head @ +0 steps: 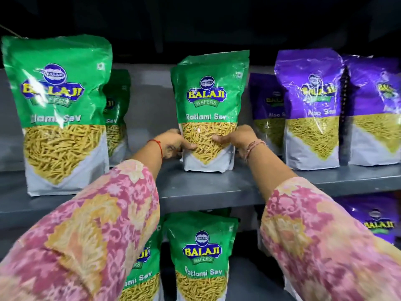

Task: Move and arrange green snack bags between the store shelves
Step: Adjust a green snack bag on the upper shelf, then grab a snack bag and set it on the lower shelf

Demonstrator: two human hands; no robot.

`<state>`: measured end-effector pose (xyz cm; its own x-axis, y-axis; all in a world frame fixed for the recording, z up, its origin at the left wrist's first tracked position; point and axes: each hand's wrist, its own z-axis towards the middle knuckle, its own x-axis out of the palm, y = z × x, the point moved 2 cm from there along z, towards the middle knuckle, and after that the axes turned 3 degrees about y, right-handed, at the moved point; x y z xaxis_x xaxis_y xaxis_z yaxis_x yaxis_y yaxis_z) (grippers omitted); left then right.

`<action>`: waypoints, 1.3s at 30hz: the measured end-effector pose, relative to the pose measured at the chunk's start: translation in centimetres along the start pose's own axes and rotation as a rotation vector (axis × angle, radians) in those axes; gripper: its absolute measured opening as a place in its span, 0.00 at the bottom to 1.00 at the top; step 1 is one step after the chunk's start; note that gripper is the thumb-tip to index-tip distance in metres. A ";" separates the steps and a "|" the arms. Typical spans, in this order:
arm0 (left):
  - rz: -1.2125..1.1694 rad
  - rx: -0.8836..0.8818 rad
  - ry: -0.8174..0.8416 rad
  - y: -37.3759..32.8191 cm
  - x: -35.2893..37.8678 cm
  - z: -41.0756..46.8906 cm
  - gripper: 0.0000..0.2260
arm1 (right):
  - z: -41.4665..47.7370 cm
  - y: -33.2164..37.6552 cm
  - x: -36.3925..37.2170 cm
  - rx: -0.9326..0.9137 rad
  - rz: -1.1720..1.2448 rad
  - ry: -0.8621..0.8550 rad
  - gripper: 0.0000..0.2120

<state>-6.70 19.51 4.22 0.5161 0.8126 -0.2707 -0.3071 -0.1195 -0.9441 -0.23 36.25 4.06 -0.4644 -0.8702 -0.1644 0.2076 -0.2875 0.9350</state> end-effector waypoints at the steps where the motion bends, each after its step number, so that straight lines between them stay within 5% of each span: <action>1: 0.015 0.028 -0.038 -0.2 0.1 -0.5 0.10 | -0.3 0.0 -0.1 -0.007 0.028 0.012 0.28; 6: -0.072 0.163 -0.164 -1.5 0.7 -3.7 0.10 | -2.6 1.1 -1.5 -0.096 0.205 0.147 0.06; 24: -0.070 0.152 -0.249 0.3 2.7 -8.4 0.11 | -6.6 0.1 -2.5 -0.115 0.101 0.261 0.04; 27: -0.070 0.179 -0.220 0.7 2.7 -8.9 0.21 | -7.5 -0.5 -2.1 -0.124 0.107 0.200 0.25; 29: -0.007 0.272 -0.353 1.2 2.3 -10.2 0.33 | -8.8 -1.1 -1.6 -0.246 0.018 -0.052 0.36; 32: 0.051 0.517 -0.688 2.9 1.4 -14.3 0.18 | -13.0 -2.0 0.4 -0.603 0.037 -0.383 0.22; 35: 0.019 0.583 -0.825 8.2 1.7 -18.4 0.06 | -17.7 -5.3 4.3 -0.745 0.222 -0.357 0.10; 39: 0.004 0.321 -0.956 18.6 2.1 -22.1 0.07 | -21.5 -13.3 11.3 -0.475 0.144 -0.125 0.06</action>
<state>6.36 6.38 -18.10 -0.3000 0.9459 0.1234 -0.5807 -0.0784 -0.8103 10.27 21.68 -16.97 -0.4960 -0.8680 0.0216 0.6318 -0.3438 0.6947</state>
